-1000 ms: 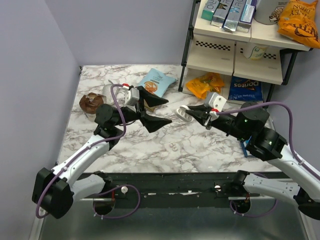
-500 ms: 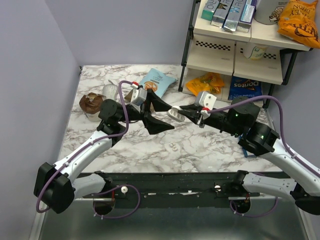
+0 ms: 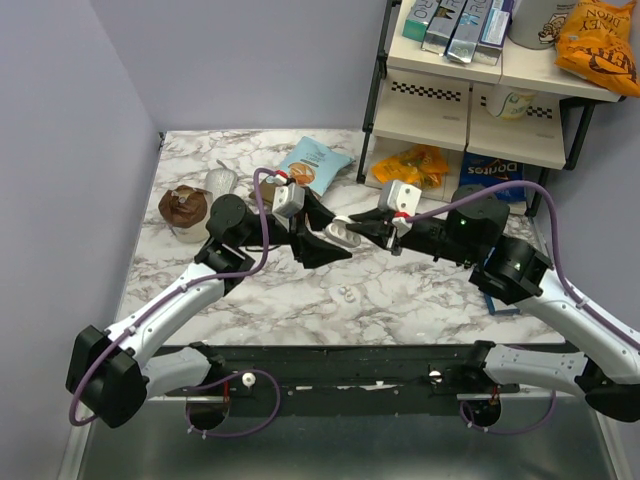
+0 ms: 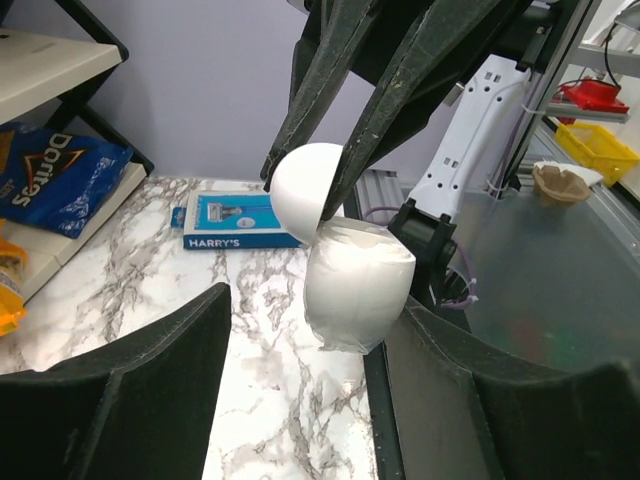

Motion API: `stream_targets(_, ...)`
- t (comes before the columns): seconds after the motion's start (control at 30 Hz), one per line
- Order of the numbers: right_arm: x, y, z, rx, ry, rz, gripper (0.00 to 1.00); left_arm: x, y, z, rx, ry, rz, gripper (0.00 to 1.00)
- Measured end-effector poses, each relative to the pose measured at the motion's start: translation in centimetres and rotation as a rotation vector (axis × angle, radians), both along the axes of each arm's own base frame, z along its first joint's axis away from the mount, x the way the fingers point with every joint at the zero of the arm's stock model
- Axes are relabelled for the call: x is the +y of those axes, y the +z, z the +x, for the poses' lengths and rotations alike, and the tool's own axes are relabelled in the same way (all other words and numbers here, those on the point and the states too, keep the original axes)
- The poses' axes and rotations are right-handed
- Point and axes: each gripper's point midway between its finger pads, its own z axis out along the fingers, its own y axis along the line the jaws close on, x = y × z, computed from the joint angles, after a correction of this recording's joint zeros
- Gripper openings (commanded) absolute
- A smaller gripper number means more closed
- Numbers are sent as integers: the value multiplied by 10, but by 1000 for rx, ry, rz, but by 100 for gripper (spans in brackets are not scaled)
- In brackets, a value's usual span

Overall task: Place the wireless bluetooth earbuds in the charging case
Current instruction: Adjust the charging case.

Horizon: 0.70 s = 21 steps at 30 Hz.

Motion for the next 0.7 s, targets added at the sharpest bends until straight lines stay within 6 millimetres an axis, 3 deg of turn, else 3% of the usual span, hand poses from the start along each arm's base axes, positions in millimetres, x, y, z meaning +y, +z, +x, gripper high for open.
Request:
stream_targets(0.17,3,-6,2,21,2,-22,1,1,0,-1,-16,7,4,74)
stream_targets(0.43,6,-12,3,41,1,-34,1,5,8,-5,-48,23,-9,72)
stream_targets(0.6,7,-14,4,51,0,-37,1,5,9,-6,-55,25,-8,61)
stream_targets(0.7,8,-15,4,53,0,-39,1,5,8,-6,-57,26,-7,45)
